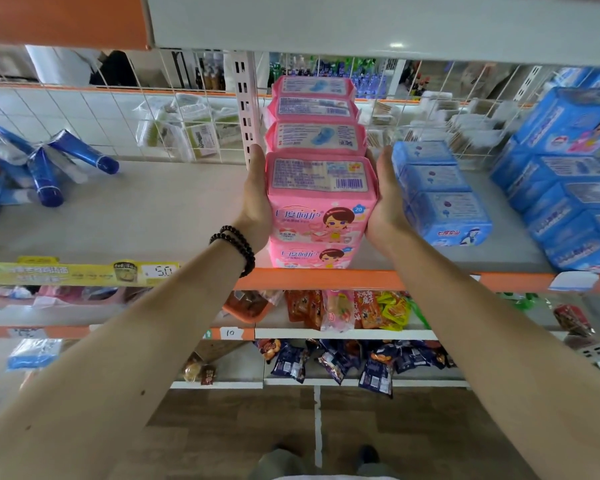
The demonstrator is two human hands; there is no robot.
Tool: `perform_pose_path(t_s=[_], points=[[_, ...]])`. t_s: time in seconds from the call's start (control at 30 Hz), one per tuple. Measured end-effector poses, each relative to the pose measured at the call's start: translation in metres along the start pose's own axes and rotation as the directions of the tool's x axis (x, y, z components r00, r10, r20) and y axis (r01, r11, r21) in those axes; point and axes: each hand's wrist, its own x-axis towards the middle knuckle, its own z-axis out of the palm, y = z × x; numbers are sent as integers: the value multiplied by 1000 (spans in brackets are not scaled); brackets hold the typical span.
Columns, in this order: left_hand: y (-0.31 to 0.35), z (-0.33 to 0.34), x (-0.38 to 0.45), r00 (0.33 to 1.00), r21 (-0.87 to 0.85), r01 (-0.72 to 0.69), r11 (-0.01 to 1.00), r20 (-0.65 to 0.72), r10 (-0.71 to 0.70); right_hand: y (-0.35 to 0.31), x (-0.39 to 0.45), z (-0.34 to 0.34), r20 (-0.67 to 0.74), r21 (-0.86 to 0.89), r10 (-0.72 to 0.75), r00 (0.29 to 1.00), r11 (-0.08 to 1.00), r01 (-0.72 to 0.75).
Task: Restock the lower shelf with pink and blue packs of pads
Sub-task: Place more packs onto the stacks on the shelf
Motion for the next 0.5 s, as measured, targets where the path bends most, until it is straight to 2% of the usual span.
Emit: perform_pose_path(t_s=[0.2,0.37,0.43,0.5], points=[[-2,-1,-5,999,-39,-23,999,-50,21,-4,-1,-7,-6,-102,-51,999,994,50],[-20,-23,-17,994,53,-32,998,-105,38,12,-20,-39,-41,-292,-10,999,956,-3],[-36,-38,-26,994,171,-78,982,-62,90,24,-37,-51,0,-346,-43,999,937,40],[-53,-50,-37,988,294,-152,944,67,138,42,-52,-64,61,-415,-41,997,907,63]])
